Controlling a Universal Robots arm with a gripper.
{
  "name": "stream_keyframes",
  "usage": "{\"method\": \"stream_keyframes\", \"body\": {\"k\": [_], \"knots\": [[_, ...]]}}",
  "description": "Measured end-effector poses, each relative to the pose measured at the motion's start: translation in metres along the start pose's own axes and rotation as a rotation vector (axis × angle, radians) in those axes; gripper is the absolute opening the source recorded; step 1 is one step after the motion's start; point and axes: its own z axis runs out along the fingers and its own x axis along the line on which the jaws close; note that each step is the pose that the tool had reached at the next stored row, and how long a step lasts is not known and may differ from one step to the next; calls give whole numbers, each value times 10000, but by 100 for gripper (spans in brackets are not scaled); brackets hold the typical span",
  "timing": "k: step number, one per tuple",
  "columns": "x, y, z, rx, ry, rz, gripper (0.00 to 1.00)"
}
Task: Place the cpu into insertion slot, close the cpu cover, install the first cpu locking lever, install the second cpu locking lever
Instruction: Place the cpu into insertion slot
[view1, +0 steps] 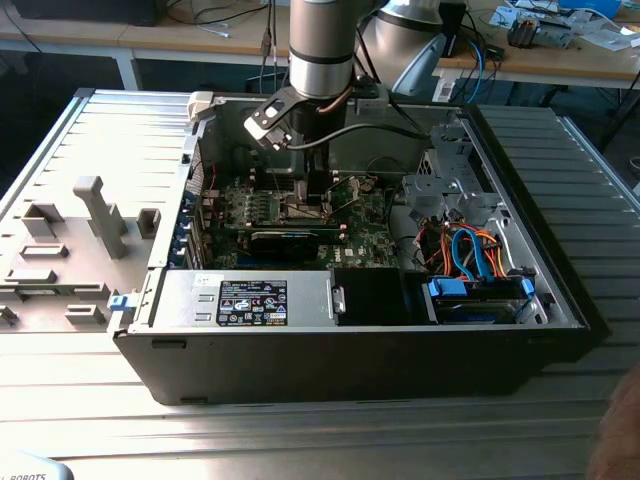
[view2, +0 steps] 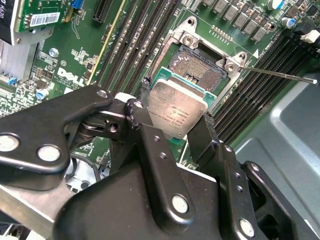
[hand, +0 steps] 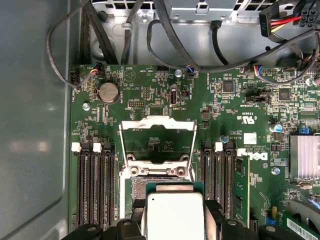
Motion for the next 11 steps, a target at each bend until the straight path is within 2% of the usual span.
{"method": "stream_keyframes", "body": {"k": [11], "knots": [[4, -7, 20, 1, -1, 0, 55]]}}
